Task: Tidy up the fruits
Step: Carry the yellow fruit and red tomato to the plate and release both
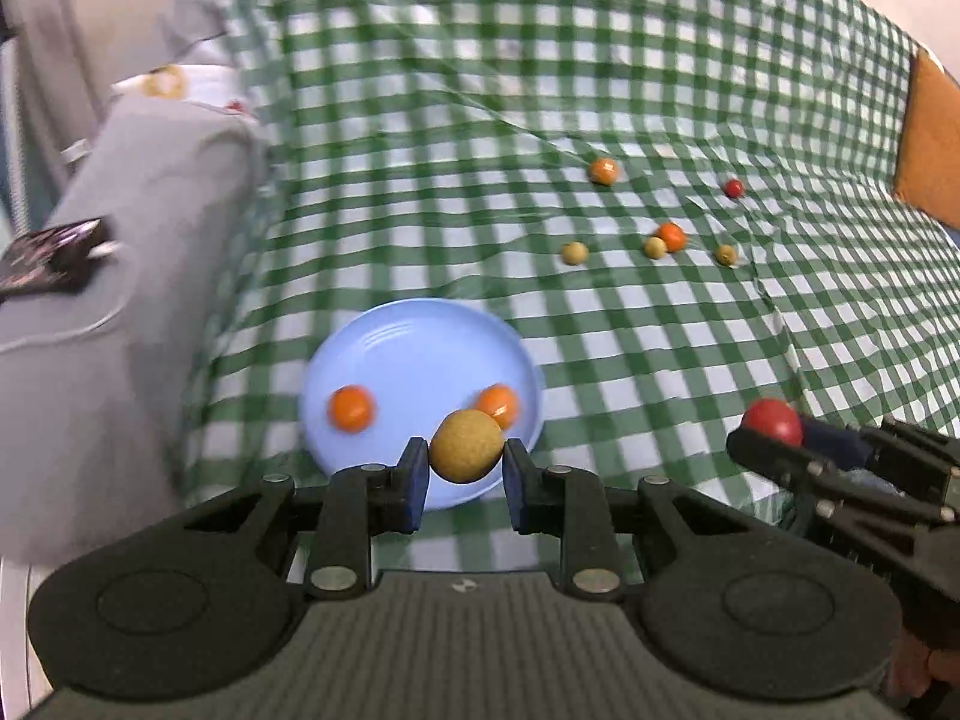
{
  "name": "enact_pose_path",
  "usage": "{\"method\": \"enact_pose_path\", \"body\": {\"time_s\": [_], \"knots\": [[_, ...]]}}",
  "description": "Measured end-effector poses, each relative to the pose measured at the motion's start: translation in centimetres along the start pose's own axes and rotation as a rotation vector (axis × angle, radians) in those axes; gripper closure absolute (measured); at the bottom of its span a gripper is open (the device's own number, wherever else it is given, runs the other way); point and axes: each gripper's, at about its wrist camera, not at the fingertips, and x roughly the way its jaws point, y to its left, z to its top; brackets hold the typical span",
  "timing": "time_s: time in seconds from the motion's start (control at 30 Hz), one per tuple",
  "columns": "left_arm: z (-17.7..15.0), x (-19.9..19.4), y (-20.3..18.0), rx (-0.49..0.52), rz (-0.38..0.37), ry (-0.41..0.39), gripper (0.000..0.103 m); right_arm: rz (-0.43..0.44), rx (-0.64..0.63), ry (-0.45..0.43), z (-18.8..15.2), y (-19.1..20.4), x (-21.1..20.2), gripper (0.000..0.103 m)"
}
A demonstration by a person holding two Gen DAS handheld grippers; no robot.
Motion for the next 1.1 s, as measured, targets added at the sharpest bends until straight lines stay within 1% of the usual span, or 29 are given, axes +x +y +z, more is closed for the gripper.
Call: {"method": "enact_pose_path", "body": {"time_s": [0.1, 0.17, 0.27, 0.43, 0.77, 1.1], "knots": [[-1.8, -2.3, 1.8, -0.028, 0.009, -0.024, 0.074, 0.043, -0.043, 0.009, -0.7, 3.3, -1.3, 0.071], [-2.8, -3.3, 2.6, -0.042, 0.008, -0.036, 0.074, 0.057, -0.070, 0.016, -1.0, 4.9, -1.8, 0.071], [-4.0, -4.4, 3.5, -0.060, 0.006, -0.046, 0.074, 0.062, -0.106, 0.024, -1.6, 7.1, -2.5, 0.071], [-5.1, -5.4, 4.6, -0.085, -0.006, -0.068, 0.074, 0.048, -0.151, 0.021, -2.0, 9.1, -3.5, 0.071], [-5.6, -6.2, 5.8, -0.114, -0.012, -0.091, 0.074, 0.029, -0.179, 0.015, -1.8, 9.9, -3.8, 0.071], [-5.7, -6.0, 6.0, -0.118, -0.013, -0.089, 0.074, 0.017, -0.166, 0.024, -1.7, 9.1, -3.6, 0.071]]}}
